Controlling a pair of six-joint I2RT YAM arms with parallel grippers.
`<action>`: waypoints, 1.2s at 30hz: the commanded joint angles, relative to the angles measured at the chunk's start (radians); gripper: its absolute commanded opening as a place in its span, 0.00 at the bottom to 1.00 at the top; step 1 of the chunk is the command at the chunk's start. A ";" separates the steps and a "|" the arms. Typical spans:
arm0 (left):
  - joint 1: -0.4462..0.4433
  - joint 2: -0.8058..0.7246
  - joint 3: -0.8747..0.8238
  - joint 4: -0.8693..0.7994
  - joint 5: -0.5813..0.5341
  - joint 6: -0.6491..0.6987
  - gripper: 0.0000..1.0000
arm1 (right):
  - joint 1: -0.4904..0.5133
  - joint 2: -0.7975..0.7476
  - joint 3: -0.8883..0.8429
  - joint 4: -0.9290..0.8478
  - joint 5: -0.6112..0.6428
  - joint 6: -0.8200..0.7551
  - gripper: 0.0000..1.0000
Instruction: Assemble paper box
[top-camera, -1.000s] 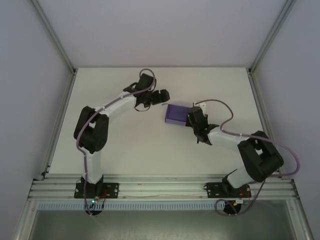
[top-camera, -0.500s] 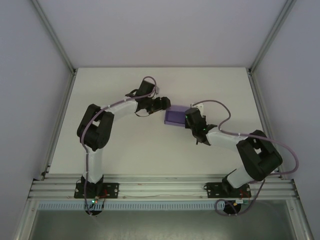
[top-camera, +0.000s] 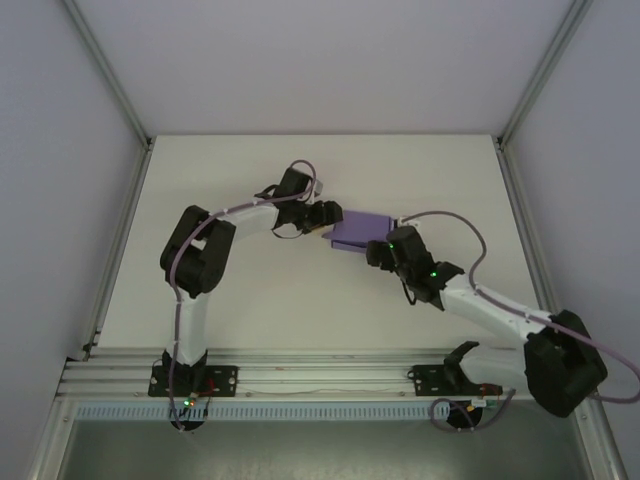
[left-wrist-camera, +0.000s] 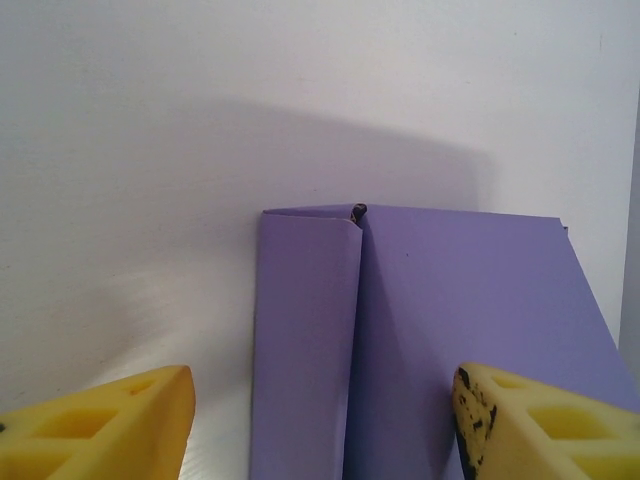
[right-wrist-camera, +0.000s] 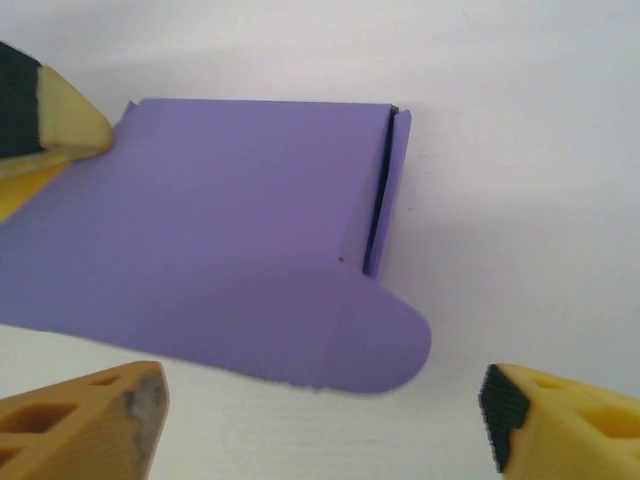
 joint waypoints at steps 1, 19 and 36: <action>-0.009 0.059 -0.022 -0.036 -0.024 0.024 0.67 | -0.004 -0.082 -0.035 -0.081 -0.026 0.035 0.99; 0.005 0.099 -0.063 0.073 0.087 -0.017 0.34 | -0.259 0.063 0.063 -0.036 -0.149 0.283 1.00; 0.092 0.092 -0.245 0.397 0.244 -0.168 0.11 | -0.390 0.448 0.180 0.306 -0.593 0.391 1.00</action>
